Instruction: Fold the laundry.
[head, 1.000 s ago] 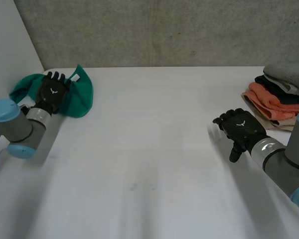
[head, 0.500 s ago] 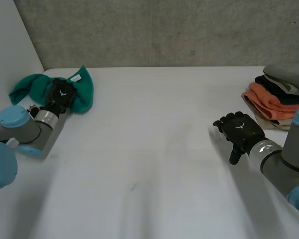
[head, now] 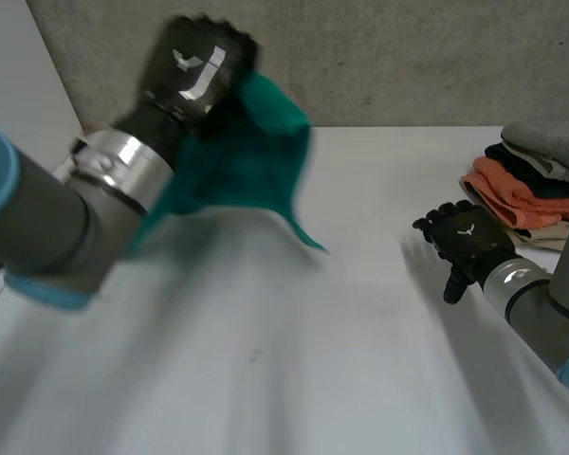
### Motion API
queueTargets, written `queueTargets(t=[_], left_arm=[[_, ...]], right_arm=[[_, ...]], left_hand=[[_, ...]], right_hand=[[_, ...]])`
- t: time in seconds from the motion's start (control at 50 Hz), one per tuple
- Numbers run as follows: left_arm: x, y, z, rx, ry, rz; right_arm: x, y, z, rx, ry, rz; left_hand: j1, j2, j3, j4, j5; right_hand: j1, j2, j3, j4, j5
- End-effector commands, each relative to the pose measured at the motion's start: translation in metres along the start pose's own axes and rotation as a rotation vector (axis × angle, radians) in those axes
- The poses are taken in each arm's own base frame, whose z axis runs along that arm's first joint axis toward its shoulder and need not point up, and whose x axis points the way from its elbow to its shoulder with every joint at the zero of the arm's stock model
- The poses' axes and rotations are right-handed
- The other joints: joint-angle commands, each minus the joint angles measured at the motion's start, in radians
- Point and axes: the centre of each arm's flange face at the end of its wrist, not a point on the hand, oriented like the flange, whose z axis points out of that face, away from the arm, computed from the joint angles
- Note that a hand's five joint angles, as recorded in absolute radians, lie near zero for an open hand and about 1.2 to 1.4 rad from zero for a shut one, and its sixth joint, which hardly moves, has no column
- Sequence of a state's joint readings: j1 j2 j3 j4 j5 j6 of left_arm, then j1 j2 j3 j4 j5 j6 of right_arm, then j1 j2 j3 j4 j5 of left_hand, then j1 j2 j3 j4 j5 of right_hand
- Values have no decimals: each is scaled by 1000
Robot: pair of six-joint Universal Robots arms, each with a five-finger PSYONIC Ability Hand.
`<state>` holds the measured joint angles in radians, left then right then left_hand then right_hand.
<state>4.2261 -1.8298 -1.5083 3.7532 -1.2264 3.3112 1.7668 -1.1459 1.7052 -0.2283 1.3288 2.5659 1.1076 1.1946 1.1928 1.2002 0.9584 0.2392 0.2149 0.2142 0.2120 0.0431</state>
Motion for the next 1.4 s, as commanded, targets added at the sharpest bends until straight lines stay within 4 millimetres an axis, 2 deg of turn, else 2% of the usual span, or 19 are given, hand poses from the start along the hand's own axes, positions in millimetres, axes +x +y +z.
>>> queueTargets(t=[0.02,0.06,0.12,0.26,0.34,0.44,0.58,0.64,0.72,0.88,0.94,0.98,1.0,1.02,1.06,1.08,1.22,1.32,1.4], left_arm=[[109,27,-45,-139,237,-158],[141,53,-56,-221,293,-181],[151,81,-64,-336,257,-155],[129,86,-62,-439,77,-14],[109,58,-61,-414,-20,26],[98,40,-90,-441,-46,34],[88,65,-128,-618,-48,42],[87,71,-133,-652,-51,36],[84,102,-138,-739,-60,42],[60,137,-118,-776,-121,71],[54,152,-115,-800,-123,108],[49,162,-111,-817,-115,153],[47,165,-110,-819,-113,170],[43,167,-105,-813,-110,206],[36,168,-99,-796,-119,244],[32,168,-95,-786,-126,263],[-10,138,-16,-469,-278,357],[-45,77,47,-134,-418,394],[-60,41,70,43,-481,389]], right_arm=[[19,-4,-1,6,58,11],[20,-4,-1,8,62,14],[21,-4,-1,6,65,16],[26,-14,-7,27,82,16],[29,-27,-19,38,83,9],[26,-38,-42,-29,15,17],[0,-42,-80,-173,-230,11],[-12,-36,-85,-168,-308,1],[-20,-26,-80,-138,-312,-5],[-42,1,-55,-86,-305,-30],[-46,4,-51,-68,-300,-26],[-46,3,-48,-57,-295,-29],[-45,2,-45,-36,-285,-36],[-44,0,-43,-22,-274,-40],[-39,-6,-36,22,-241,-56],[-37,-10,-34,40,-227,-64],[-1,-66,-5,245,-14,-36],[32,-108,5,374,148,30],[47,-136,-4,466,216,44]], left_hand=[[289,202,203,196,263],[-20,-107,-105,-113,-45],[-479,-566,-564,-572,-504],[-603,-690,-689,-696,-629],[-668,-755,-753,-760,-693],[-689,-776,-774,-781,-714],[-674,-761,-759,-766,-699],[-680,-767,-765,-772,-705],[-677,-764,-762,-769,-702],[-659,-746,-744,-752,-685],[-648,-735,-733,-740,-673],[-525,-612,-610,-617,-550],[-420,-507,-505,-512,-445],[-87,-174,-172,-180,-113],[267,180,182,174,241],[288,201,203,196,263],[289,202,203,196,263],[289,202,203,196,263],[289,202,203,196,263]], right_hand=[[-65,-40,-40,-37,-43],[-65,-40,-40,-37,-43],[-65,-40,-40,-37,-43],[-65,-40,-40,-37,-43],[-65,-40,-40,-37,-43],[-65,-40,-40,-37,-43],[-65,-40,-40,-37,-43],[-65,-40,-40,-37,-43],[-65,-40,-40,-37,-43],[-65,-40,-40,-37,-43],[159,183,184,186,181],[487,511,512,514,509],[980,1004,1005,1007,1002],[1155,1180,1180,1183,1177],[1157,1181,1182,1184,1179],[1157,1181,1182,1184,1179],[1157,1181,1182,1184,1179],[1157,1181,1182,1184,1179],[1157,1181,1182,1184,1179]])
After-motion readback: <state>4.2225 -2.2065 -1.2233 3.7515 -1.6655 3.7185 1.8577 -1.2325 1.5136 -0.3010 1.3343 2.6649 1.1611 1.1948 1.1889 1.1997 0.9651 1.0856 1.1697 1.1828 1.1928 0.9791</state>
